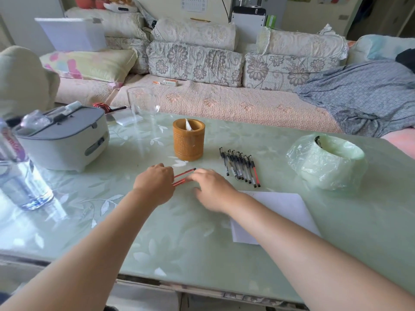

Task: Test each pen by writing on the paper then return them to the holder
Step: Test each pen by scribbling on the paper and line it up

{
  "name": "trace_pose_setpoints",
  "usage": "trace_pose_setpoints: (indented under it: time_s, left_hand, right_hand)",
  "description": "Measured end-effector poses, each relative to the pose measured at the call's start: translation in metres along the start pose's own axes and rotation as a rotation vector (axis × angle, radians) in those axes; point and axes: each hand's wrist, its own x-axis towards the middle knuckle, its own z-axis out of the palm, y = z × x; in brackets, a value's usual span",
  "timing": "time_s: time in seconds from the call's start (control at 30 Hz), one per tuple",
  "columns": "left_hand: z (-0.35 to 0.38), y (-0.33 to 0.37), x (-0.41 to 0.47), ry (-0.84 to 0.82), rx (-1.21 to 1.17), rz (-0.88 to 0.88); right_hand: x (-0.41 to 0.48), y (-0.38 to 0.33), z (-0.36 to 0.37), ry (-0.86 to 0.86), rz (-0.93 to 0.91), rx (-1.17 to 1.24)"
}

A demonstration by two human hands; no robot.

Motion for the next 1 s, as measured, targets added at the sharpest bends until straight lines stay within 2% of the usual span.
trace_pose_setpoints:
  time_s: [0.17,0.37,0.6,0.83,1.0]
  left_hand:
    - [0.001,-0.014,-0.008,-0.067,-0.032,0.020]
    - [-0.002,-0.019,-0.013,-0.114,-0.047,0.094]
    - [-0.009,-0.012,-0.013,-0.083,-0.095,0.164]
    - [-0.017,0.018,-0.010,-0.081,-0.157,0.158]
    - [-0.017,0.046,-0.006,-0.124,-0.280,0.230]
  right_hand:
    - [0.014,-0.015,0.020,-0.030,-0.101,-0.104]
    - [0.016,-0.012,0.026,0.021,-0.118,-0.295]
    - [0.009,-0.005,0.010,0.017,-0.087,-0.171]
    - [-0.016,0.012,-0.020,0.059,0.045,-0.098]
    - [-0.038,0.033,-0.035,0.008,0.128,-0.097]
